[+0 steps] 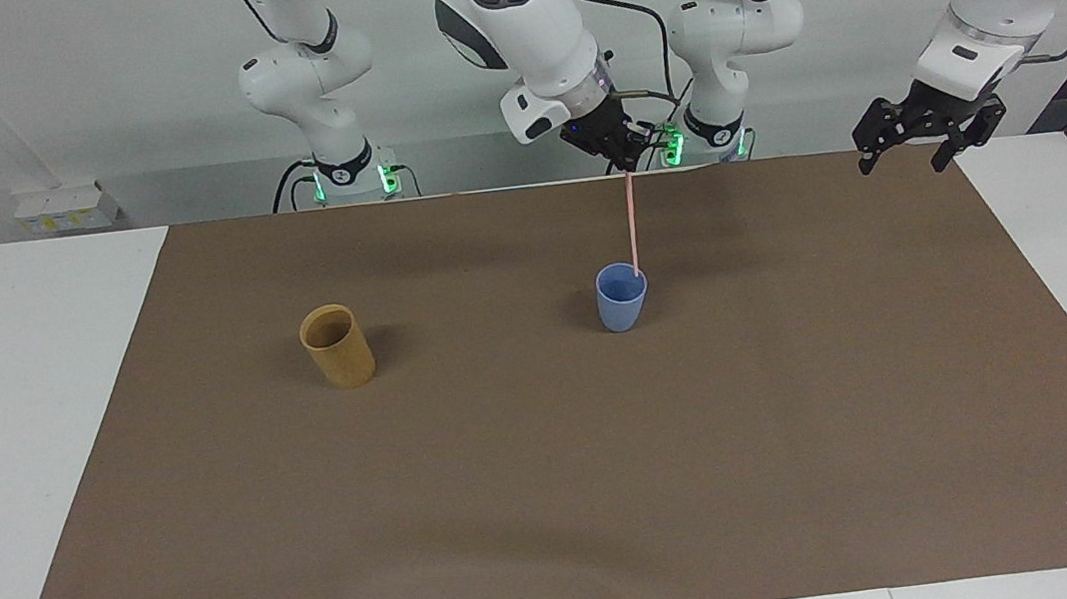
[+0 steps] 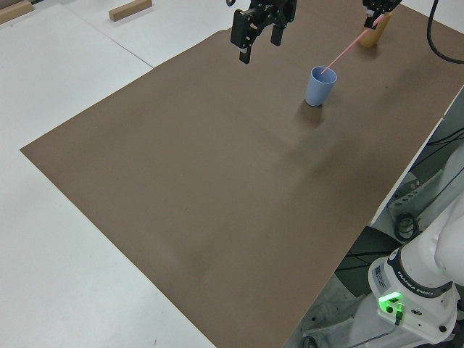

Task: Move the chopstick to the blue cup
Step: 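Carry the pink straw over the blue cup with the right gripper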

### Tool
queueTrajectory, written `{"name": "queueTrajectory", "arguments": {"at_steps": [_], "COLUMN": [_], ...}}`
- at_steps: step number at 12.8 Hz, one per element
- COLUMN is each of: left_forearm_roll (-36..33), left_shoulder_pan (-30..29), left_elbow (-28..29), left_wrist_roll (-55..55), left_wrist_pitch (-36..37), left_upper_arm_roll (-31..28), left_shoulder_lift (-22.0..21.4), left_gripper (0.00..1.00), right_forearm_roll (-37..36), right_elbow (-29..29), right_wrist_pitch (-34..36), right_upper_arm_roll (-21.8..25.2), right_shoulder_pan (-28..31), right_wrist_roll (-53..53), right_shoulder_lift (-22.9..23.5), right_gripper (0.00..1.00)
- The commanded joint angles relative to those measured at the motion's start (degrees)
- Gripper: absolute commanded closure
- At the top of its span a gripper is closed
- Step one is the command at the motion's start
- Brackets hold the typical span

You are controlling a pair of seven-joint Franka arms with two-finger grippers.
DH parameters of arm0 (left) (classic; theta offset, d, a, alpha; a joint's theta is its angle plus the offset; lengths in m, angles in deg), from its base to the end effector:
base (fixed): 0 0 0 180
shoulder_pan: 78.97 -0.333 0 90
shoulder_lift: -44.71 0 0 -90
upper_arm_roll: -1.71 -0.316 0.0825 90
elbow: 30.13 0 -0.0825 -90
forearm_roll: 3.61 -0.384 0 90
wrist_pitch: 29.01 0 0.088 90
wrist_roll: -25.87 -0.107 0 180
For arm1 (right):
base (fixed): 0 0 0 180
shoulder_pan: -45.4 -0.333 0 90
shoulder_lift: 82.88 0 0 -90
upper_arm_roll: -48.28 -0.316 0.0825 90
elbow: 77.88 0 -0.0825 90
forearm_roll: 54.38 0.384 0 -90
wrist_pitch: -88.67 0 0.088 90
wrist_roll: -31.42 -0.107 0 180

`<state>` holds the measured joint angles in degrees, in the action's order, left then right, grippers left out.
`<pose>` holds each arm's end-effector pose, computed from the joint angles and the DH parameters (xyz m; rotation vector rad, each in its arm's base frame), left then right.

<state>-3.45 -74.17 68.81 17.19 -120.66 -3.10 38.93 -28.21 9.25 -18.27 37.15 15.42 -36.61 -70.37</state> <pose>0.5235 0.0019 0.6074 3.1191 -0.2371 -0.0403 0.4701 0.4389 0.5572 -2.6054 0.7827 0.4474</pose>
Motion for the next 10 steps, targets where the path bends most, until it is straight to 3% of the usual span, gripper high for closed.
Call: {"name": "queueTrajectory", "arguments": {"at_steps": [1,10], "left_forearm_roll": [-0.87,-0.69], "left_shoulder_pan": [-0.31,0.39], "left_elbow": [-0.85,-0.94], "left_wrist_roll": [1.65,3.5], "left_wrist_pitch": [1.91,4.2], "left_upper_arm_roll": [0.32,0.58], "left_shoulder_lift": [-0.29,-0.73], "left_gripper": [0.0,0.0], "right_forearm_roll": [2.13,1.07], "right_elbow": [-0.39,7.69], "right_wrist_pitch": [0.68,-4.14], "right_upper_arm_roll": [0.06,0.23], "right_shoulder_pan": [0.97,1.24], "right_wrist_roll": [-0.87,1.06], "right_shoulder_lift": [-0.03,1.02], "right_gripper": [1.0,1.0]}}
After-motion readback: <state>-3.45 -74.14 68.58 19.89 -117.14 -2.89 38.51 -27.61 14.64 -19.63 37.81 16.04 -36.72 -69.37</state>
